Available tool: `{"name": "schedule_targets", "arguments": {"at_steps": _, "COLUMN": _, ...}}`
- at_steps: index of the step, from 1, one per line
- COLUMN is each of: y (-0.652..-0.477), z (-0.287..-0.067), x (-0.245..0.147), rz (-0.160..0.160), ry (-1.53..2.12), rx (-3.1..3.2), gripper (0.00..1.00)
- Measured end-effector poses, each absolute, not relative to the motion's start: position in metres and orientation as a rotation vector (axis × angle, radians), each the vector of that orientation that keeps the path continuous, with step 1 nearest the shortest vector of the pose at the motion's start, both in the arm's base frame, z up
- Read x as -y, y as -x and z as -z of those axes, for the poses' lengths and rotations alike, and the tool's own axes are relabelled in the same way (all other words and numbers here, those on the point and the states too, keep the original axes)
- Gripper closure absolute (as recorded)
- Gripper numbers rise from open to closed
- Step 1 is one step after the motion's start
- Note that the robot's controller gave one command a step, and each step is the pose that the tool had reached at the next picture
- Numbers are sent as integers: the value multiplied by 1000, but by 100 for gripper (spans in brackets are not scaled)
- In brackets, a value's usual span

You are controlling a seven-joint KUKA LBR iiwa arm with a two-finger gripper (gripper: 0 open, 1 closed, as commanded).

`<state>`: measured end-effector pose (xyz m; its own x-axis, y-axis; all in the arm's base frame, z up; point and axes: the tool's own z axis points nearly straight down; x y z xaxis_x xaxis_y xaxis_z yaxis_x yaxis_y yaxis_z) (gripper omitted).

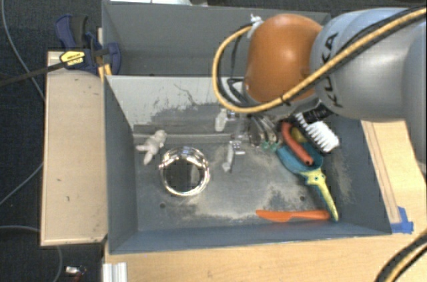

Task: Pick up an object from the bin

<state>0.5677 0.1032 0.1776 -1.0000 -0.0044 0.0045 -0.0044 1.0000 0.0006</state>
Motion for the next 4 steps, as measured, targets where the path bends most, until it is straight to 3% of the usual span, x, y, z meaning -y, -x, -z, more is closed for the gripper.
{"name": "schedule_targets", "arguments": {"at_steps": 1, "y": -570, "z": -181, "x": -103, "rz": 2, "ry": -2, "rx": 3144, "gripper": 0}}
{"name": "schedule_targets", "arguments": {"at_steps": 2, "y": -583, "z": -112, "x": -145, "rz": 3, "ry": -179, "rx": 3144, "gripper": 0}}
{"name": "schedule_targets", "arguments": {"at_steps": 3, "y": -585, "z": -118, "x": -165, "rz": 0, "ry": -464, "rx": 3118, "gripper": 0}}
{"name": "schedule_targets", "arguments": {"at_steps": 4, "y": -569, "z": -100, "x": -214, "rz": 6, "ry": -482, "rx": 3108, "gripper": 0}}
